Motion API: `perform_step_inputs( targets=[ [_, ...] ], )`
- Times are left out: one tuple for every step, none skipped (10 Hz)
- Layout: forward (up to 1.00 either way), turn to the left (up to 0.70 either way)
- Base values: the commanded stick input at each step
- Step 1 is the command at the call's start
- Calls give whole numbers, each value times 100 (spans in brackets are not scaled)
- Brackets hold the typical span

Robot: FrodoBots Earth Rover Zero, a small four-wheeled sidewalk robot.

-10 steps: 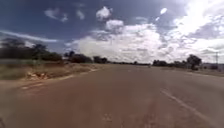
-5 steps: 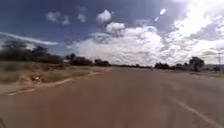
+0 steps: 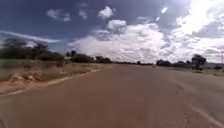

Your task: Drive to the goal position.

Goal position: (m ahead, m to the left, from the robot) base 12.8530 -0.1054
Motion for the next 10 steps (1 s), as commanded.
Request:
perform_step_inputs(
  targets=[
    [92,0],
    [92,0],
    [92,0],
    [92,0],
    [96,0],
    [98,0],
    [99,0],
    [100,0],
    [100,0],
    [100,0]
  ],
)
